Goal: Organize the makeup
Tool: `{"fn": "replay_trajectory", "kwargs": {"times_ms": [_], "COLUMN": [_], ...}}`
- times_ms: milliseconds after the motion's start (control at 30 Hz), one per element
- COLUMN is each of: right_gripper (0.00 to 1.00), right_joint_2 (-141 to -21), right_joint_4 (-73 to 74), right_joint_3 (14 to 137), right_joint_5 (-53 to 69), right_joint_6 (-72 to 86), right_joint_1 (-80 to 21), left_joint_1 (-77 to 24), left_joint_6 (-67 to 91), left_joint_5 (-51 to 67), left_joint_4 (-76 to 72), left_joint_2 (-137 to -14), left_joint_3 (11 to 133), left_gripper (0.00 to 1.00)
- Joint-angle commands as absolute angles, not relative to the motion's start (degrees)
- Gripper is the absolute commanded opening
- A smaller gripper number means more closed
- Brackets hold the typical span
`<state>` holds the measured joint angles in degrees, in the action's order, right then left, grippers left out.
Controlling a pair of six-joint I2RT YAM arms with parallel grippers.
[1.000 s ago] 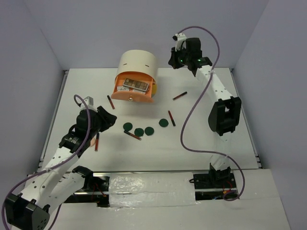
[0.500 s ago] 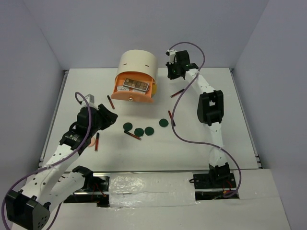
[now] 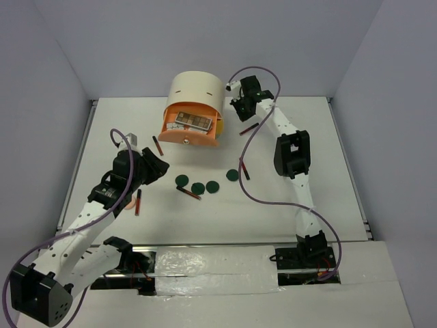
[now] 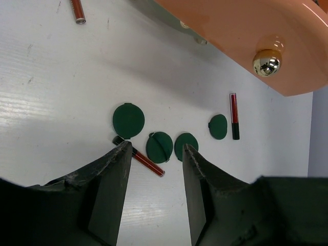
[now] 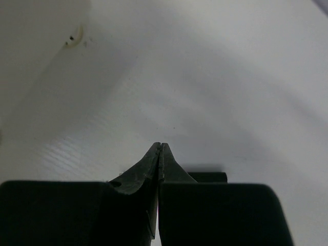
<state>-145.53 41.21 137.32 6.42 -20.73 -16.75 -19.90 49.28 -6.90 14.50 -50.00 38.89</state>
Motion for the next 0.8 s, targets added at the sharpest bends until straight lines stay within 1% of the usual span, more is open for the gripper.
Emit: {"fn": "replay_trajectory", "kwargs": {"times_ms": [0, 267, 533, 767], "right_gripper": [0.03, 0.03, 0.03, 0.03], "right_joint_2": [-146.9, -149.5, -148.4, -145.7], "right_joint_4": [44.9, 47.5, 46.9, 45.1], "right_joint_3": [139.4, 140.5, 137.4, 134.1], "right_joint_5": [4.4, 2.3, 2.7, 4.1], "right_joint_6": [-24.0, -25.7, -25.5, -23.9], "right_joint_1": [-17.1, -17.4, -17.4, -16.6], "left_joint_1": [-19.8, -19.8, -20.0, -20.6], "left_joint_6": [47.9, 48.2, 48.3, 47.9], "left_joint_5": [-6.0, -6.3, -6.3, -2.6], "left_joint_4": [12.3, 13.3, 13.6, 8.9], "left_joint_2": [-50.2, -49.6, -49.2, -50.7], "left_joint_3": [41.7, 41.7, 41.5, 40.6], "left_gripper": [0.56, 0.56, 0.56, 0.58]}}
